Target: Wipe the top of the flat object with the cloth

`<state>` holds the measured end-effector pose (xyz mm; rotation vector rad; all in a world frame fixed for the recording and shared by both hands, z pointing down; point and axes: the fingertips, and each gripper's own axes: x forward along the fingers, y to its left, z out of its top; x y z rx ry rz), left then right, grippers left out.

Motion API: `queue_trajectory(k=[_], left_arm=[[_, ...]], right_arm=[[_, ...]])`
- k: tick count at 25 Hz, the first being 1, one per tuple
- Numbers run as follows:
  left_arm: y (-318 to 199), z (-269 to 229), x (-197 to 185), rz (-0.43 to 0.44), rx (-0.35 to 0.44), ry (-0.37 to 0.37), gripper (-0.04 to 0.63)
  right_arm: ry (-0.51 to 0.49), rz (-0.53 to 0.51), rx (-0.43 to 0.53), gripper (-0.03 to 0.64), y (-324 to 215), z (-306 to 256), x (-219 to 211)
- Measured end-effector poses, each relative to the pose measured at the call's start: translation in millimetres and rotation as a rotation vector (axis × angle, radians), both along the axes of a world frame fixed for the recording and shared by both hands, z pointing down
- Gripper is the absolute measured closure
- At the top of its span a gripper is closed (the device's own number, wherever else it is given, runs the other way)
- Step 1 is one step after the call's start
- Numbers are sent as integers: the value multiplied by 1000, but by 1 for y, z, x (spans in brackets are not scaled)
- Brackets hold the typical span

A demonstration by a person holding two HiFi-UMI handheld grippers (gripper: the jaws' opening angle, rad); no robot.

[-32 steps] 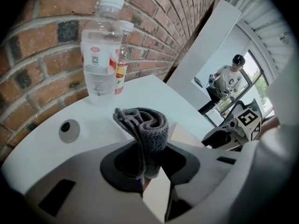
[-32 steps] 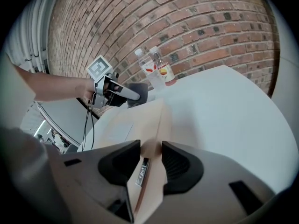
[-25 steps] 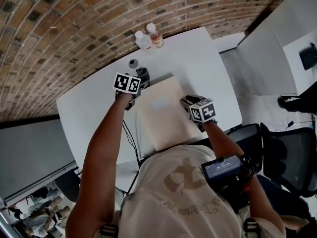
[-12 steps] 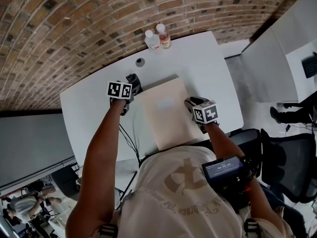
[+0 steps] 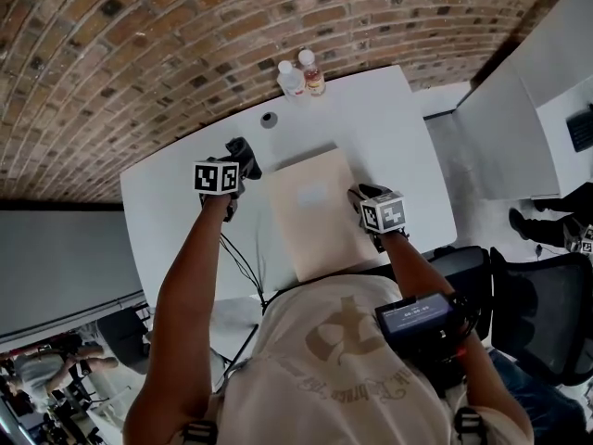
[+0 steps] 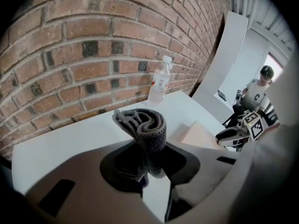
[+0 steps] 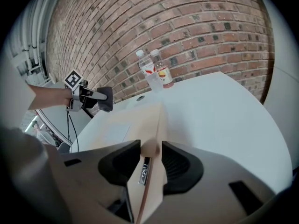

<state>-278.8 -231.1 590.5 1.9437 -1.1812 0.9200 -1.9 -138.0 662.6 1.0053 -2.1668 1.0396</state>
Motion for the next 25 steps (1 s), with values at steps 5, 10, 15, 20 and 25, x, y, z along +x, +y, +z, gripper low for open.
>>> queue_trajectory(k=[5,10,15,20,25], left_arm=[[-5,-28,46,35,45,101,489],[2,-34,117,140,22,200,489],[10,-22,185,194,-28,279,489],[10,-5,227,210,-69,295,489],[4,8,248,175,-119,333,489]], right_arm=[[3,21,8,460,1,-8,4],[20,64,16,457,1,-10,11],[33,130,17,453,0,-10,22],[-8,177,4,451,-2,-11,32],[-97,99,-21,451,9,-5,34]])
